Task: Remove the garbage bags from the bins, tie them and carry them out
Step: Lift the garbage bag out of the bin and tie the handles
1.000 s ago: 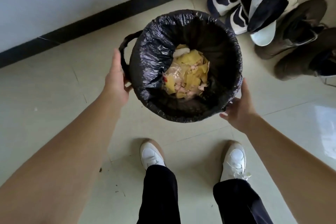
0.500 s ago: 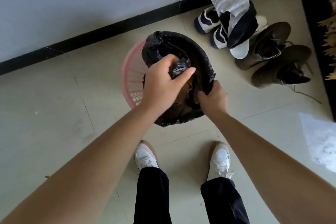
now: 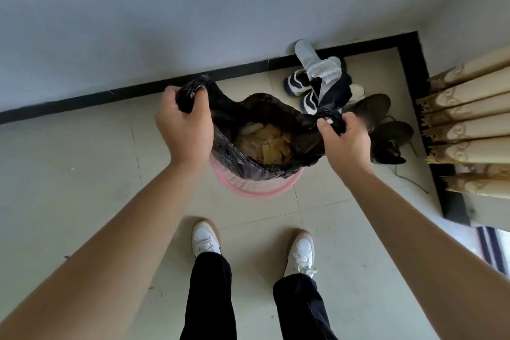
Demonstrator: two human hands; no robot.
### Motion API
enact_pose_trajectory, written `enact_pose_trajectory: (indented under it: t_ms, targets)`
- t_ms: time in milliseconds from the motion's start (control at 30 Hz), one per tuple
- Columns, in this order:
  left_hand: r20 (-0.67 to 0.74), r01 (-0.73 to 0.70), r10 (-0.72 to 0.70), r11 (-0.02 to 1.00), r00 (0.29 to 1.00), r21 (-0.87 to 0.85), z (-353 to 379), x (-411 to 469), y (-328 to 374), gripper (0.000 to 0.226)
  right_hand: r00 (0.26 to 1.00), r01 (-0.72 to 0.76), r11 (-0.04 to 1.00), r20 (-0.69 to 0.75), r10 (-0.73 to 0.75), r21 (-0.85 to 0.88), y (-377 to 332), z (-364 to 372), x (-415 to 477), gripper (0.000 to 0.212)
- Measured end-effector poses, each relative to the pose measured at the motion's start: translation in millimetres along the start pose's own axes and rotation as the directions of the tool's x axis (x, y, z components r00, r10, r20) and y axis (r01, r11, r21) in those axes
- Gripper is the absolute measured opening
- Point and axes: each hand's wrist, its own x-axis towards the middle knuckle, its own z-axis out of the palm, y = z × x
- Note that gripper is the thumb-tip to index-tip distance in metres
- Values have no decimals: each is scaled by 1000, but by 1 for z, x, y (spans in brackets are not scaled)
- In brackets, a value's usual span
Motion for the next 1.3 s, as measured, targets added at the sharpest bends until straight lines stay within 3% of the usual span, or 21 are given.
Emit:
enact_pose_trajectory:
  t_ms: [100, 233, 400, 567, 667, 933, 1167, 1300]
  targets:
    - [-14, 12, -12, 1000, 1000, 1, -31, -7, 46, 30, 991, 124, 992, 54, -126, 27, -59, -38, -18, 31]
    - [-15, 41, -39, 988, 999, 149, -82, -30, 115, 31, 965, 243, 967, 79, -248, 76, -136, -84, -53, 27]
    - [-74, 277, -280, 960, 957, -45, -150, -57, 183, 30, 920, 367, 920, 92, -381, 134, -203, -112, -97, 23]
    - [-103, 304, -311, 949, 945, -81, -222, -63, 204, 15, 898, 401, 904, 131, -420, 151, -241, -102, -143, 28]
    - [-123, 260, -260, 966, 958, -20, -261, -58, 196, 15, 889, 416, 907, 178, -421, 70, -253, -83, -169, 34]
    - [61, 132, -149, 966, 987, 222, -361, -13, 104, 10, 908, 403, 878, 227, -351, -257, -244, 8, -233, 36]
    - [168, 106, -153, 960, 974, 261, -406, 12, 22, 10, 936, 326, 906, 224, -270, -270, -216, 101, -263, 30]
    - [121, 83, -123, 953, 985, 291, -398, 16, -20, 8, 925, 327, 898, 295, -241, -294, -189, 142, -256, 31]
